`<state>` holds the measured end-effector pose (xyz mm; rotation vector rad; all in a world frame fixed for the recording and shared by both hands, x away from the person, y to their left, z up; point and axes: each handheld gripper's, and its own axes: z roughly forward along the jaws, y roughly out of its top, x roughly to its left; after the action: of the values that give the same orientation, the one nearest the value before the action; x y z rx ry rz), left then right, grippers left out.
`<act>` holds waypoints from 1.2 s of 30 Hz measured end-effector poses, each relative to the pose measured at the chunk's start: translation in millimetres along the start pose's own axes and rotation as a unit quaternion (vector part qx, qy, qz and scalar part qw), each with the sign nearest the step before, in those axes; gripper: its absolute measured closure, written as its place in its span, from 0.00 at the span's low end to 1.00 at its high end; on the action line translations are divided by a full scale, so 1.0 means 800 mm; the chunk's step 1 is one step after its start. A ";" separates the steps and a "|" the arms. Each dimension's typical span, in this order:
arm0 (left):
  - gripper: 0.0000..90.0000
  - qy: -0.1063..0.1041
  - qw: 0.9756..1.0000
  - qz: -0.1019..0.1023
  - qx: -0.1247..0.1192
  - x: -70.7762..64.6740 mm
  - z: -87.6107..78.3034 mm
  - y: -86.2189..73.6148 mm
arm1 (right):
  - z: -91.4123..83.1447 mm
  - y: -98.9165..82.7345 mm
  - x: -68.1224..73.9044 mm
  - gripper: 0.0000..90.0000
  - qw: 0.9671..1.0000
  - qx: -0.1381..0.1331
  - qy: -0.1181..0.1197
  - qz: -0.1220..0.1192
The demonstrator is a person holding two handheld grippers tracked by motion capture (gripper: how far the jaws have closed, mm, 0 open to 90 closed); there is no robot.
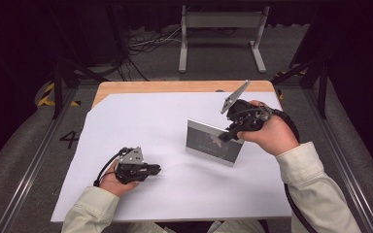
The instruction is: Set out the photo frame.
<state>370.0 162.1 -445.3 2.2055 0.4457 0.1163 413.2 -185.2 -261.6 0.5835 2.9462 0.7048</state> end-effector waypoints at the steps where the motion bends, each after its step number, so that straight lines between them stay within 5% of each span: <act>1: 0.91 0.001 1.000 -0.001 0.001 0.000 -0.001 -0.001 | 0.001 0.002 0.000 0.93 1.000 0.001 0.001 -0.011; 4: 0.91 0.006 1.000 -0.003 0.000 -0.001 -0.004 -0.003 | 0.007 0.009 0.000 0.93 0.999 0.010 0.010 -0.042; 11: 0.91 0.006 1.000 -0.003 0.001 0.000 -0.004 -0.005 | 0.015 0.020 -0.005 0.93 0.997 0.022 0.025 -0.070; 24: 0.90 0.000 1.000 -0.002 0.002 0.002 0.003 -0.001 | 0.028 0.024 -0.014 0.93 0.987 0.040 0.037 -0.148; 36: 0.90 -0.004 1.000 -0.001 0.003 0.003 0.008 0.002 | 0.040 0.017 -0.035 0.93 0.987 0.032 0.051 -0.150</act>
<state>373.9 157.4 -448.0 2.2100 0.4445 0.1045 448.4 -171.0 -285.4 0.1025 3.0611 0.6263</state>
